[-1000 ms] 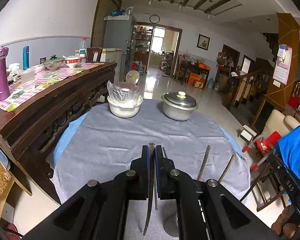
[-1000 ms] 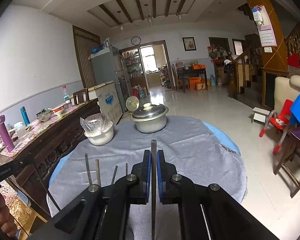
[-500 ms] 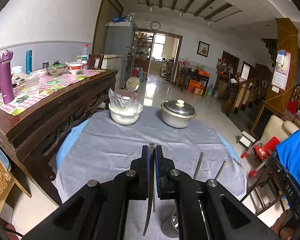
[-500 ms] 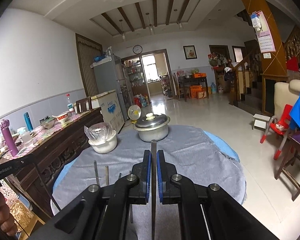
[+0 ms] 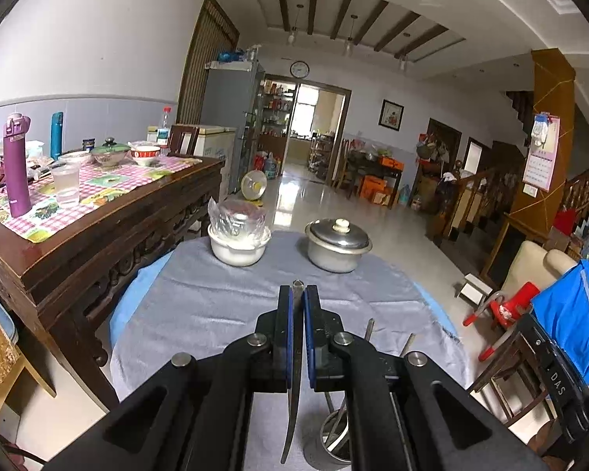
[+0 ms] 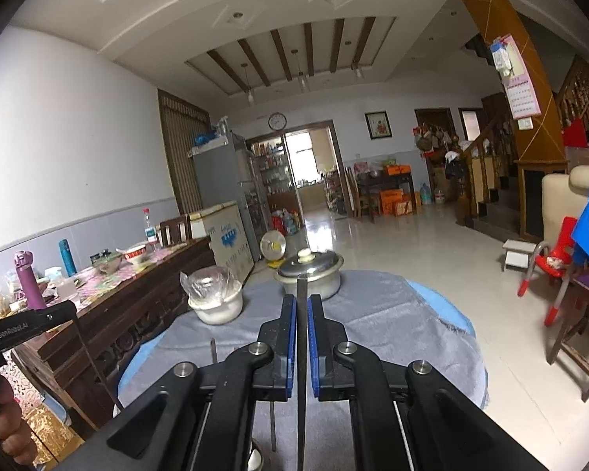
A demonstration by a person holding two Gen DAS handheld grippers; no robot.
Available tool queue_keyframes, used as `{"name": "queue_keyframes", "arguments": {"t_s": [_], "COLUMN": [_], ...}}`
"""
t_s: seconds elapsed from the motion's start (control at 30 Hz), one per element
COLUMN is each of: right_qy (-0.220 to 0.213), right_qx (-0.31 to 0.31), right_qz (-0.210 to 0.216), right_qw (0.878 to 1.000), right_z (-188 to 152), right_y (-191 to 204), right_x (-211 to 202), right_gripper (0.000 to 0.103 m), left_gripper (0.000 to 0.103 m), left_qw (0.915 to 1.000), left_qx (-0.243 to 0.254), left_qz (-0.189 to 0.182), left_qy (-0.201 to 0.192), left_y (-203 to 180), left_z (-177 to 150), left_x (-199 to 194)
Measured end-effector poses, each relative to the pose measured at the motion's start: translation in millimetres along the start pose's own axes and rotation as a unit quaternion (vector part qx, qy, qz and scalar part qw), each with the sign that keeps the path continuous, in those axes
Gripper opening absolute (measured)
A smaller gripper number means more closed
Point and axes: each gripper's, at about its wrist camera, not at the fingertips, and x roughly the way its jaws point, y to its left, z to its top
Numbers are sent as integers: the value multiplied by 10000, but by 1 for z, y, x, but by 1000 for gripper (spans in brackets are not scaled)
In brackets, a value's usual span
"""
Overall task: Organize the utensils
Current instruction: 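Lower the chopsticks into the grey cup with both tools and release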
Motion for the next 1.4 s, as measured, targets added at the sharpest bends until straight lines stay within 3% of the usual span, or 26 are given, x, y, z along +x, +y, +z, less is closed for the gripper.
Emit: {"name": "queue_keyframes", "arguments": {"t_s": [0.53,1.0,1.4], "right_qy": [-683,-822,-659], "right_qx": [14,33,-2], "right_qz": [205,483,706], "right_qw": [9975,9954,9953], "right_z": [13,16,7], "right_y": [11,23,37], "right_x": [-29,-39,-30], "right_gripper": [6,7,7], "left_gripper": [5,5,5], "left_qw": [9995,9989,9982], "left_qx": [0,11,36], "left_qz": [-198,-395,-550], "left_qy": [-232,-262,-226], "left_y": [-10,-20,-29], "left_z": [7,12,12], "left_x": [-15,-14,-11]}}
